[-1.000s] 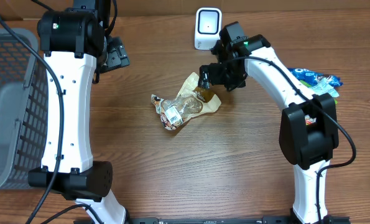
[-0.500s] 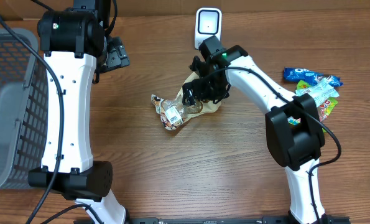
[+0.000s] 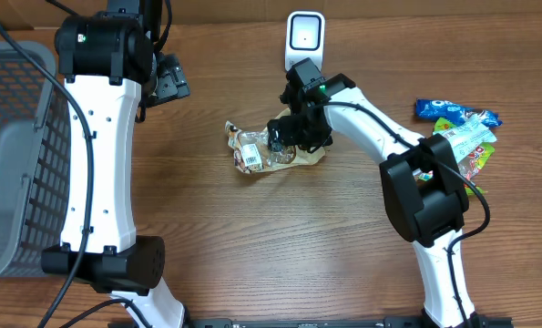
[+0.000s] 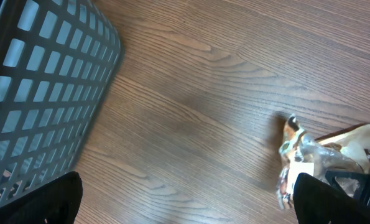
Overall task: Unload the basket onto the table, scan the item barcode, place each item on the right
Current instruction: 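Lift the bread bag toward the white scanner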
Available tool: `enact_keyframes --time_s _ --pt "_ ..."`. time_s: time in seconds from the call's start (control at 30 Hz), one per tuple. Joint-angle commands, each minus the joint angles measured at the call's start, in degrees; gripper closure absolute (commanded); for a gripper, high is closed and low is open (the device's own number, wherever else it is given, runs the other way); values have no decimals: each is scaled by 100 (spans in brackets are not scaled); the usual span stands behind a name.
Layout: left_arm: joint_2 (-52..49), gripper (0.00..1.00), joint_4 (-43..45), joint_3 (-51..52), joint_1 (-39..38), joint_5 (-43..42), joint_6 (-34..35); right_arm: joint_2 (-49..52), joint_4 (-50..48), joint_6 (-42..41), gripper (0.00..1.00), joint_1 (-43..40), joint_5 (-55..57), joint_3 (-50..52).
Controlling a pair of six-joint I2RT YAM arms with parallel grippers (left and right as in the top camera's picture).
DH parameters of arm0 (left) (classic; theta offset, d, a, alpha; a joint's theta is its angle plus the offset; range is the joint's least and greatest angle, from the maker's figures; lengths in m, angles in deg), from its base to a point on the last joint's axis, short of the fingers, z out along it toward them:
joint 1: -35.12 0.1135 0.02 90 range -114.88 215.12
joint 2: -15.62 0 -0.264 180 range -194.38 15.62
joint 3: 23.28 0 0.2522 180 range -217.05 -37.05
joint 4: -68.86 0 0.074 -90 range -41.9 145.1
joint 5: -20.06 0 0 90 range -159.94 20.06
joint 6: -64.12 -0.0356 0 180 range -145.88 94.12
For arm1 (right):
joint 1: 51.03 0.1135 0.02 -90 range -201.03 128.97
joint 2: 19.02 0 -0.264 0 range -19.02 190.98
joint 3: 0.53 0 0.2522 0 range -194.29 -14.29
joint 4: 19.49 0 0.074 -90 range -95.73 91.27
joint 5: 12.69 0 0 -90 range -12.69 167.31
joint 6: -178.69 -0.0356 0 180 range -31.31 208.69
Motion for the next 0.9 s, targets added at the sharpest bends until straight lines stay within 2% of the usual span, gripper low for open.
enact_keyframes --time_s 0.0,0.1,0.23,0.33,0.43,0.47,0.67,0.87 --pt "-39 0 7 24 -39 76 101 354 50 -905 23 146 286 179" --pt "-39 0 7 24 -39 76 101 422 52 -1405 36 227 195 179" --pt "-39 0 7 24 -39 76 101 428 44 -1475 51 249 157 177" --pt "-39 0 7 24 -39 76 101 426 48 -1471 70 199 9 162" --pt "-39 0 7 24 -39 76 101 426 127 -1390 93 98 -192 31" --pt "-39 0 7 24 -39 76 101 420 195 -1340 96 59 -247 -42" --pt "-39 0 7 24 -39 76 101 223 645 -800 96 -157 -448 -564" --pt "-39 0 7 24 -39 74 101 -238 649 -365 96 -181 -435 -728"
